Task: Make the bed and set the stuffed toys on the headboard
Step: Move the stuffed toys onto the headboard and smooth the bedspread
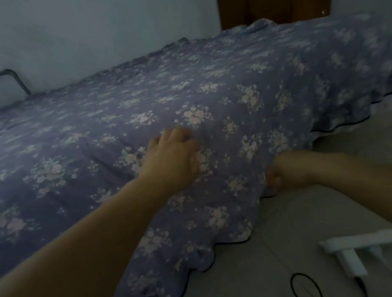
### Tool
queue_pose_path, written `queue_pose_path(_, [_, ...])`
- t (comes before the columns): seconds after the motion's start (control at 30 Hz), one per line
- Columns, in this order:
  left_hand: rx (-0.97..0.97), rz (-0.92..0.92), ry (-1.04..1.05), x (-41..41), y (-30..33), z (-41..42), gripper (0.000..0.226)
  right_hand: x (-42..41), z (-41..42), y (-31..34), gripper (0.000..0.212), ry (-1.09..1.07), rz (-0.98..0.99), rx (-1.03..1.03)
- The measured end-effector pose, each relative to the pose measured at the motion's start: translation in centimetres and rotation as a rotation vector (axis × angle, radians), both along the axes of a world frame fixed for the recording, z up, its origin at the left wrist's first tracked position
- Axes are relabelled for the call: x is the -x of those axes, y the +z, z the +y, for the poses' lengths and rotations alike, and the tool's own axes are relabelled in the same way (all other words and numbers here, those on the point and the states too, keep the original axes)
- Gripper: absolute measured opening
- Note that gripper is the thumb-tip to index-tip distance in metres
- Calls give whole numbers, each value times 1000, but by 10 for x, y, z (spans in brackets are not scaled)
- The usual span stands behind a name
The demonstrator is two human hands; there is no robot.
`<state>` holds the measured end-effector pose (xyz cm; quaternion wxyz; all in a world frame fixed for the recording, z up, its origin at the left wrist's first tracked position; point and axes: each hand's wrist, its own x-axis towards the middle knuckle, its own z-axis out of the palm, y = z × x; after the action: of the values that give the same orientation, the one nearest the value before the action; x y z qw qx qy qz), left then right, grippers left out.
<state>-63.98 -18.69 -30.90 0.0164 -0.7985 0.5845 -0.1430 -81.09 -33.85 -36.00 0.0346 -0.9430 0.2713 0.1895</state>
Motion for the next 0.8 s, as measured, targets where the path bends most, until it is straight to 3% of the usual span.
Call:
queue_pose_path(0.07, [15,-38,69,-13,10,-20,56,-9,-21,13,32,-50,-239,99])
queue_pose_path(0.2, [-54,82,255,-35,20,-66,84,-45,-47,44,43,-51,-493,295])
queue_pose_path(0.27, [-84,159,299,-45,20,-86,88,-69,-62,59,40,-41,-611,341])
queue_pose_path(0.37, [-101,131,301,-48,14,-93,87,-98,-85,78,31,-117,-767,361])
queue_pose_path(0.47, [-148,88,316,-47,17,-90,82,-125,-103,100,56,-153,-515,202])
queue_pose_path(0.53, [-186,103,326,-44,19,-90,83,-132,-105,106,62,-138,-303,182])
queue_pose_path(0.8, [-300,281,339,-45,40,-96,88,-124,-109,120,55,-95,-256,99])
